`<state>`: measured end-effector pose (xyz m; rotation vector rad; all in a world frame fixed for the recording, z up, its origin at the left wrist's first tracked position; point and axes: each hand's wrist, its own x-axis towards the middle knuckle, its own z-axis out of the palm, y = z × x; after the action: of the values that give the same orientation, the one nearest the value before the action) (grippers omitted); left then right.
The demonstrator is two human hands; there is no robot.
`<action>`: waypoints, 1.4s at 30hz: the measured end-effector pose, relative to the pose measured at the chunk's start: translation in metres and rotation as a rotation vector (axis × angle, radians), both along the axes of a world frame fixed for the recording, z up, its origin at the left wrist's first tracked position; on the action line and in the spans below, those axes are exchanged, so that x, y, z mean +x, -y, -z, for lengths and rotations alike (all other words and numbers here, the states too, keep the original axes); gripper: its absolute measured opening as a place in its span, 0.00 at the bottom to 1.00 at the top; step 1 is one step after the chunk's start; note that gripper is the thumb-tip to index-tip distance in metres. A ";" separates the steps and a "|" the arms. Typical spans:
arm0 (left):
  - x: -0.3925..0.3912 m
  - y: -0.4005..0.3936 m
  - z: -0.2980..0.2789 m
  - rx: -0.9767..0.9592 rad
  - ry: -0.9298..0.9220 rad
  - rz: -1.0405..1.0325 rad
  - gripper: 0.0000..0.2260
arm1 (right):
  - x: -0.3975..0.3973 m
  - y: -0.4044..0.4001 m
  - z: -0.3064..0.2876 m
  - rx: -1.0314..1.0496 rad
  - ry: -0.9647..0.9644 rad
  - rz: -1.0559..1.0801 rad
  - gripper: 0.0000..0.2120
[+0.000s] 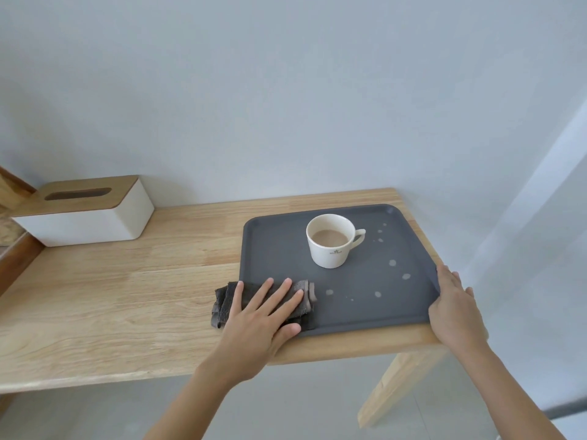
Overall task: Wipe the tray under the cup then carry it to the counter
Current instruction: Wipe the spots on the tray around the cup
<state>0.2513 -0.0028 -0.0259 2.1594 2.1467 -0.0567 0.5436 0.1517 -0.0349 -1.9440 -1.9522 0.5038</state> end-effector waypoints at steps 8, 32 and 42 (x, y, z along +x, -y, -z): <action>0.003 -0.057 -0.048 0.284 0.609 -0.179 0.37 | -0.015 -0.013 -0.009 0.149 0.154 -0.208 0.24; -0.090 -0.134 -0.041 0.303 0.807 -0.269 0.33 | -0.196 -0.058 -0.052 0.124 -0.392 -0.644 0.25; -0.130 -0.138 -0.033 0.277 0.800 -0.281 0.33 | -0.239 -0.066 -0.041 0.061 -0.391 -0.621 0.24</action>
<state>0.1214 0.1354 0.0067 1.5379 1.9749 0.9880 0.3049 0.2175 0.0062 -1.0607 -2.2293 0.8883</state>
